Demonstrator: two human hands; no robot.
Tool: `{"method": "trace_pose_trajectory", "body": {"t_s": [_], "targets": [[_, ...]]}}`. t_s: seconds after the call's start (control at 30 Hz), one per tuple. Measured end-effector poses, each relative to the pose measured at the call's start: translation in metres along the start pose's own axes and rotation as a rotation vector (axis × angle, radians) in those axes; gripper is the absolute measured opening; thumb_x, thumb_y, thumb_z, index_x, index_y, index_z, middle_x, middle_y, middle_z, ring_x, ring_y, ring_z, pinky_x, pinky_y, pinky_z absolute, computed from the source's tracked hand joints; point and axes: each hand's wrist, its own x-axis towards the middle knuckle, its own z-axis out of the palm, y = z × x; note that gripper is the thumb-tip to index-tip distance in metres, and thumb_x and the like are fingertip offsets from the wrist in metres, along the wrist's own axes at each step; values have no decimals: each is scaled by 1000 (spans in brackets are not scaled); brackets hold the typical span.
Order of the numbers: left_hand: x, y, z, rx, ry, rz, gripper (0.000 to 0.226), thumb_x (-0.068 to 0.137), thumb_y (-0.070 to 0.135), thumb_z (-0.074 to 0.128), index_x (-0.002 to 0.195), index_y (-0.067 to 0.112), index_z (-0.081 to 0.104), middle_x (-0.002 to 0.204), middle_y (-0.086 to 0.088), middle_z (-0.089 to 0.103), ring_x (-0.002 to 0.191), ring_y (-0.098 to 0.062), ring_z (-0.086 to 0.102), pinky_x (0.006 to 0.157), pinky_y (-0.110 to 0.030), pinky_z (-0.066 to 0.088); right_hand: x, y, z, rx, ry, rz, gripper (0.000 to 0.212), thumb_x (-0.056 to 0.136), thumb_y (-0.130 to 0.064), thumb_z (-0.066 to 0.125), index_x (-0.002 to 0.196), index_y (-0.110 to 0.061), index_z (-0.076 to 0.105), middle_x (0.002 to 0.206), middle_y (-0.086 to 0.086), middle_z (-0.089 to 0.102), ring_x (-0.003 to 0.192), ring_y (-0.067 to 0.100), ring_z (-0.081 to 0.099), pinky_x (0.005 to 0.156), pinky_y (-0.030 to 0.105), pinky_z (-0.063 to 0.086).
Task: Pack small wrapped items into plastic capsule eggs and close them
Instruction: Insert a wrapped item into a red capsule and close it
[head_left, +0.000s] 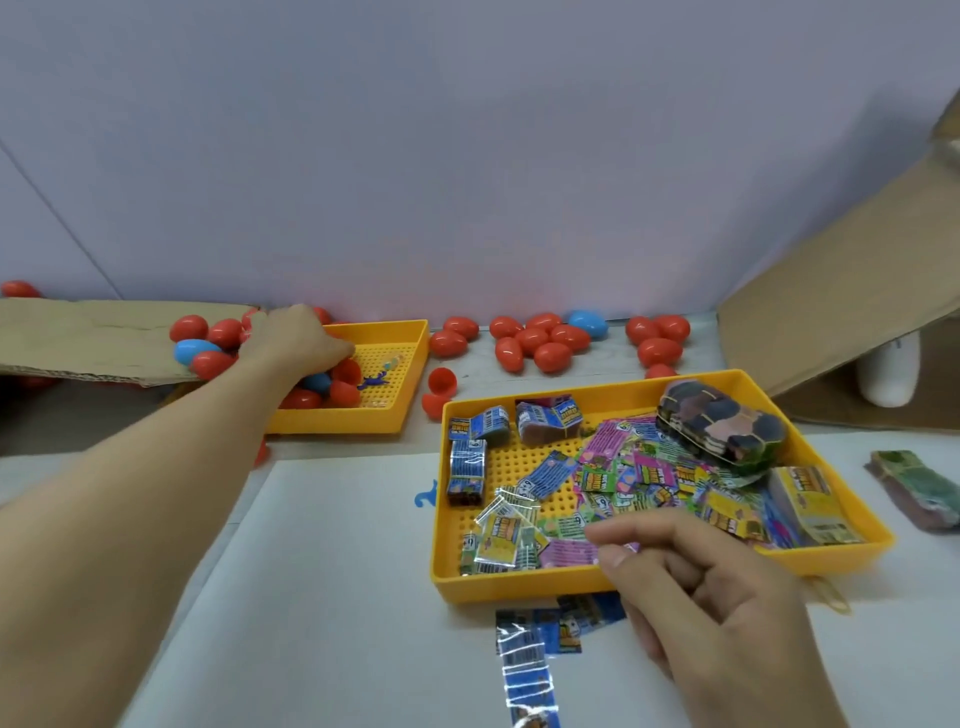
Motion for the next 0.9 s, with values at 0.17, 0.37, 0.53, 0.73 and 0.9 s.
{"method": "trace_pose_trajectory", "body": {"t_s": [0.17, 0.37, 0.53, 0.73, 0.9], "targets": [[-13, 11, -2, -187, 193, 127, 18, 82, 14, 71, 99, 8, 71, 92, -14, 69, 88, -33, 61, 67, -36, 45, 1, 0, 0, -1, -4, -7, 25, 83, -6, 69, 79, -29, 77, 50, 24, 35, 44, 18, 31, 40, 19, 28], [-92, 38, -44, -950, 437, 397, 30, 83, 27, 78, 110, 22, 65, 99, 5, 67, 90, -9, 65, 81, -20, 53, 1, 3, -2, 16, -35, -20, 24, 86, -8, 67, 81, -30, 76, 50, 21, 35, 45, 17, 33, 42, 22, 31], [-220, 64, -57, -1399, 228, 570, 47, 69, 28, 89, 107, 23, 61, 96, 2, 72, 89, -12, 71, 75, -18, 55, -1, -7, -1, 146, -75, -15, 21, 88, -36, 69, 80, -18, 75, 47, 8, 38, 43, 9, 36, 39, 15, 29], [-321, 95, -12, -1611, 4, 354, 37, 56, 32, 87, 85, 26, 65, 83, 4, 71, 72, -11, 70, 62, -21, 55, -5, -14, 2, 225, -28, -41, 49, 82, -54, 60, 70, -7, 66, 52, 7, 46, 48, 11, 47, 44, 19, 40], [-336, 98, 7, -1565, 92, 446, 35, 65, 21, 84, 91, 28, 62, 90, 6, 68, 82, -13, 69, 70, -18, 54, -6, -12, 2, 105, -63, -102, 28, 86, -29, 72, 69, -7, 69, 59, 6, 65, 58, 11, 63, 57, 22, 50]]}}
